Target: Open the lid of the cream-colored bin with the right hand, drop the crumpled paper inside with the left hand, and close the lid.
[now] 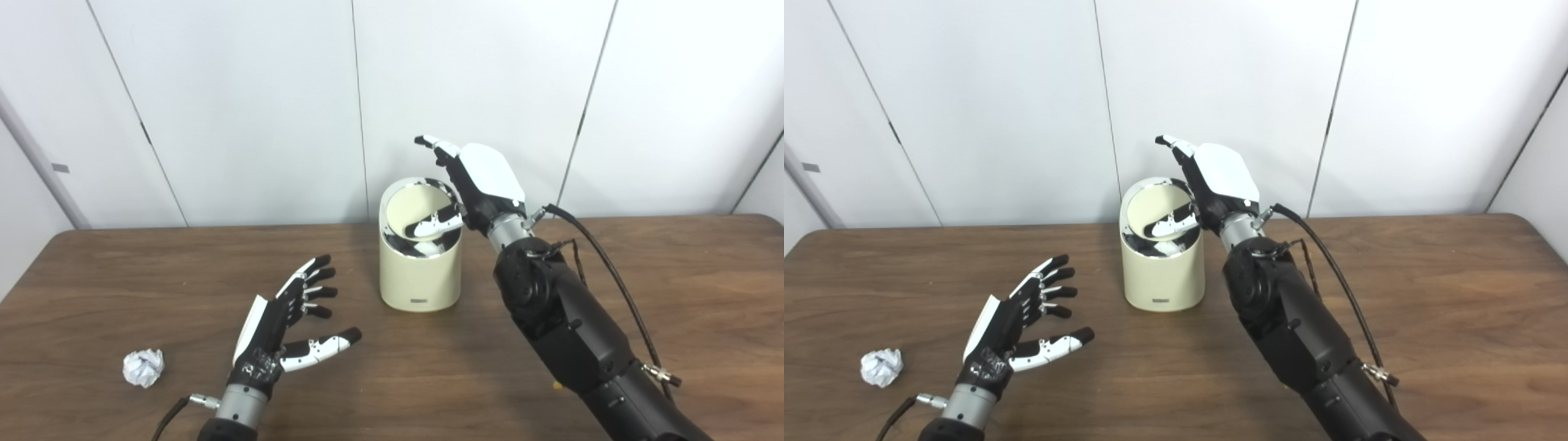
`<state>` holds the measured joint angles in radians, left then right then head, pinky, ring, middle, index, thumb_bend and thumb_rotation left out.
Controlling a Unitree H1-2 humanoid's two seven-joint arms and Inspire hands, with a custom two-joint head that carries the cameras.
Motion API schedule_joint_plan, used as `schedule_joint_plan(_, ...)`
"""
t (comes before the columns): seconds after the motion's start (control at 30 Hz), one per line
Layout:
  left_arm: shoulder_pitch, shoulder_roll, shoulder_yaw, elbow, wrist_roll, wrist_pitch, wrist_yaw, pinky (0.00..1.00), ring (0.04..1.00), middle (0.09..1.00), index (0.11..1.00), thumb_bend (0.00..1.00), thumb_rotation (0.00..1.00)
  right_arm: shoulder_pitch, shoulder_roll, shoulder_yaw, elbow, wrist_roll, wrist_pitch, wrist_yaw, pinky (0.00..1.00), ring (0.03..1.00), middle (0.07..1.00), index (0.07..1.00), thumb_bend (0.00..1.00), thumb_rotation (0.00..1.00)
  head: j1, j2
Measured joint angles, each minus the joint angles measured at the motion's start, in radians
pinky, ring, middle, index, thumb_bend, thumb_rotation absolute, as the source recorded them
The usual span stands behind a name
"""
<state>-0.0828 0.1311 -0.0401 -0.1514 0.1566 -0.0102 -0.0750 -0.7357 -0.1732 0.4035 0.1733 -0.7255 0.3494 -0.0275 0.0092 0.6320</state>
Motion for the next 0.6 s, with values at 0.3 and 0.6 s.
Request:
schedule_joint_plan(0.3, -0.004, 0.001, 0.003, 0.005, -0.003, 0.001, -0.001, 0.65, 0.774, 0.866, 0.914, 0.77, 0.15, 0.036, 0.025, -0.132, 0.006, 0.116, 0.002, 0.022, 0.73, 0.855, 0.899, 0.891, 0.69, 0.44, -0.006, -0.011)
schedule_joint_plan(0.6, -0.015, 0.002, 0.003, 0.015, -0.002, 0.000, -0.003, 0.64, 0.774, 0.867, 0.915, 0.76, 0.15, 0.052, 0.005, -0.181, -0.086, 0.146, 0.019, 0.039, 0.73, 0.862, 0.904, 0.883, 0.66, 0.52, -0.012, -0.014)
